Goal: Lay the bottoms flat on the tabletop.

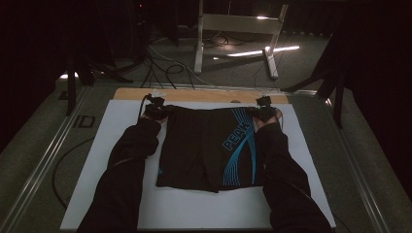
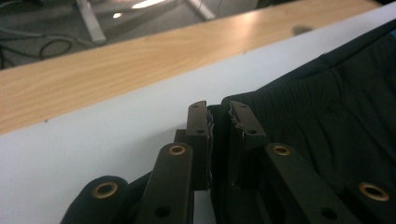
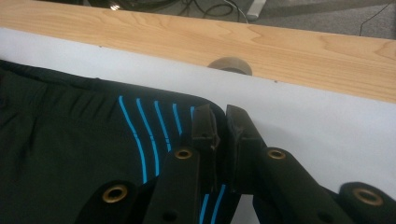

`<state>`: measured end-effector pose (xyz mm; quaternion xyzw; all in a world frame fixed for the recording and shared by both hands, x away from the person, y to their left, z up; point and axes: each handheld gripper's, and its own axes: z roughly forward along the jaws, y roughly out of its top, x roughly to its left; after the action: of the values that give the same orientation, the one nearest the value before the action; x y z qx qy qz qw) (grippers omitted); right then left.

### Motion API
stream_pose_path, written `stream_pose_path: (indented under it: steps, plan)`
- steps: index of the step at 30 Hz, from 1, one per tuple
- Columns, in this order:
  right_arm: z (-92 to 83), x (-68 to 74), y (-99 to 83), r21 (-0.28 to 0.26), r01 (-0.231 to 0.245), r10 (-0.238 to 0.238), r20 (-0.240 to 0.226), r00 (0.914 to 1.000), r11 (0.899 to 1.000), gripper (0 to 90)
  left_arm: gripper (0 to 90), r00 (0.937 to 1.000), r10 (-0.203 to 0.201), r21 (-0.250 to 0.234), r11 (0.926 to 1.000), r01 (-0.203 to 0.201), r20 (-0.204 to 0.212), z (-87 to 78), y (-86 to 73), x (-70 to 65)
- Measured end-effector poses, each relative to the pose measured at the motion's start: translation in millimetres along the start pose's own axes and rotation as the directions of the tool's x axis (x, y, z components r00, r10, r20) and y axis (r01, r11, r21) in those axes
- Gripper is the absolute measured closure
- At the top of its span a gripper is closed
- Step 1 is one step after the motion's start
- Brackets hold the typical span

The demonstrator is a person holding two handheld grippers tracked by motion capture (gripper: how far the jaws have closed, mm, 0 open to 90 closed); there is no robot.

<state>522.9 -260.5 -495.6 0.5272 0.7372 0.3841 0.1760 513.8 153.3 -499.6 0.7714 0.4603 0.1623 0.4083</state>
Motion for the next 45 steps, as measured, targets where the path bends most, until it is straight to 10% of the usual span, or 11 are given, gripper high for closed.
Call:
stream_pose_path:
  steps: [21, 31, 39, 45]
  plan:
    - [22.5, -2.4, 2.3, 0.056, -0.032, 0.030, 0.033, 0.9990, 0.998, 82.7, 78.1, 0.9993, -0.034, 0.039, 0.9986, 0.035, -0.014, 12.4, -0.4, 4.8]
    - [16.4, -2.4, 7.2, 0.029, -0.060, 0.059, 0.034, 0.9977, 0.998, 40.8, 18.1, 0.9971, -0.064, -0.008, 0.9979, 0.064, 0.042, 0.8, 5.9, 1.8]
    - [-2.6, 9.1, 12.3, -0.001, 0.001, -0.001, -0.060, 0.9982, 1.000, 13.9, 5.7, 0.9953, -0.023, -0.010, 0.9997, 0.024, 0.095, -9.0, 3.7, -5.6]
    - [-16.0, 23.3, 7.5, -0.040, 0.050, -0.055, -0.116, 0.9917, 0.998, 12.2, 0.2, 0.9855, -0.004, -0.031, 0.9995, 0.010, 0.170, -24.0, 5.0, -13.6]
